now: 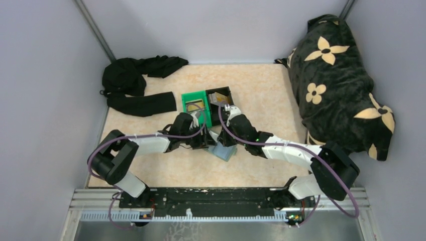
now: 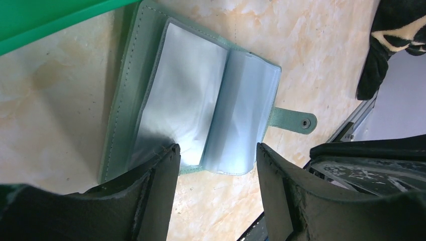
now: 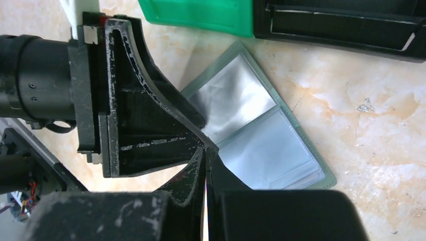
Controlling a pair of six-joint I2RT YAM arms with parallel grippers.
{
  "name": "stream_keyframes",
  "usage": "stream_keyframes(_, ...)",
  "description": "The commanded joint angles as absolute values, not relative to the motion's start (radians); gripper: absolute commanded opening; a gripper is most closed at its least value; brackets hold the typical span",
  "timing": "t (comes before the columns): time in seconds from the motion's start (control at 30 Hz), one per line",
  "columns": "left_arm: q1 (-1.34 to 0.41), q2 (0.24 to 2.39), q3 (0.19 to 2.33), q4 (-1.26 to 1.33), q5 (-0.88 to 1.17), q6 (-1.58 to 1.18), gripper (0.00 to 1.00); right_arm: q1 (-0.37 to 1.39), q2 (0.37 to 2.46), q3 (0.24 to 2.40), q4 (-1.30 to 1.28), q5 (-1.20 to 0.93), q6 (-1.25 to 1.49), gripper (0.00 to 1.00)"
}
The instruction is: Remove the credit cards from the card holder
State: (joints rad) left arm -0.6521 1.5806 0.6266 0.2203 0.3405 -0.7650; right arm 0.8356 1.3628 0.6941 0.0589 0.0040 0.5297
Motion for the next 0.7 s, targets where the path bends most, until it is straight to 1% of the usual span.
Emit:
stream_keyframes(0.0, -0.664, 1.641, 0.620, 0.135, 0.291, -0.724, 0.65, 0.825, 1.317, 0.671, 0.062, 0.036, 0.534, 0.00)
stream_keyframes(0.4, -0.664, 1.595, 0.652, 0.128, 0.300, -0.720, 0.65, 0.824, 1.256, 0.534, 0.034, 0.063, 0.591, 0.00)
stream_keyframes(0.67, -0.664, 1.580, 0.652, 0.123, 0.309, -0.721, 0.65, 0.819, 1.333, 0.506, 0.104, 0.041, 0.603, 0.00)
